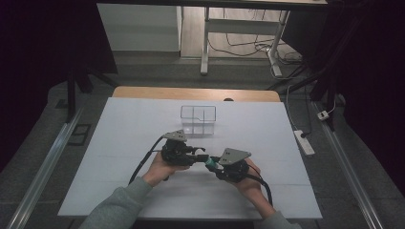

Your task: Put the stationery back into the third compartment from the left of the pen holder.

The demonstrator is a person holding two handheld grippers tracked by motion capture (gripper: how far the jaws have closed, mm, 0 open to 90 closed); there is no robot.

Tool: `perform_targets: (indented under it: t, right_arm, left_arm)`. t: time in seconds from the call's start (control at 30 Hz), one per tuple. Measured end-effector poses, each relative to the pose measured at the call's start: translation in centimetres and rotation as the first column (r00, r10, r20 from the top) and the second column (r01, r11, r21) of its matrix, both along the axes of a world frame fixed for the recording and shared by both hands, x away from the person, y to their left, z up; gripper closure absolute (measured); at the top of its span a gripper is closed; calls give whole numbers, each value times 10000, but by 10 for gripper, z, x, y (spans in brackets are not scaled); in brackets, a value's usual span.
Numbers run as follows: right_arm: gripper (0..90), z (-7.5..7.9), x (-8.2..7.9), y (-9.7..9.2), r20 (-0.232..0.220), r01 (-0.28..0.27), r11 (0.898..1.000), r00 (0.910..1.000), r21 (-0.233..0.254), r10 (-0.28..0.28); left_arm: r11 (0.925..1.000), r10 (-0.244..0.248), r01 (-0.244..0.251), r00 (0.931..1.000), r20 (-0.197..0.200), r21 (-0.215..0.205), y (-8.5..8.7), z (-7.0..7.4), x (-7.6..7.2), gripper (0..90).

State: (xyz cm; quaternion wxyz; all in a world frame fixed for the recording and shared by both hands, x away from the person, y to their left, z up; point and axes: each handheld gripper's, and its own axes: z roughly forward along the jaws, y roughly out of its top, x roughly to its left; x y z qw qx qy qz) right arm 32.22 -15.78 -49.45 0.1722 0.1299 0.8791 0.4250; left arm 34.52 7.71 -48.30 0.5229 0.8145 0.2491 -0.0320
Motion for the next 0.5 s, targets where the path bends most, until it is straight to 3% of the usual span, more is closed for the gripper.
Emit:
perform_targets:
  t: [0.13,0.3,0.43,0.5]
  right_arm:
    - [655,-1,0,1,-42,33,9999,10000,-128,-33]
    - [643,0,1,0,-159,56,9999,9999,97,-55]
    - [559,2,4,-6,-534,443,9979,9977,468,-417]
    - [521,4,5,-11,-608,752,9955,9956,583,-717]
  left_arm:
    - [9998,-20,17,9999,153,182,-2,1,-2,639]
    - [9999,-14,11,9998,195,151,0,4,-2,640]
    - [9992,294,-308,9984,477,274,5,9,-2,640]
    - [9989,436,-443,9981,430,158,11,10,0,640]
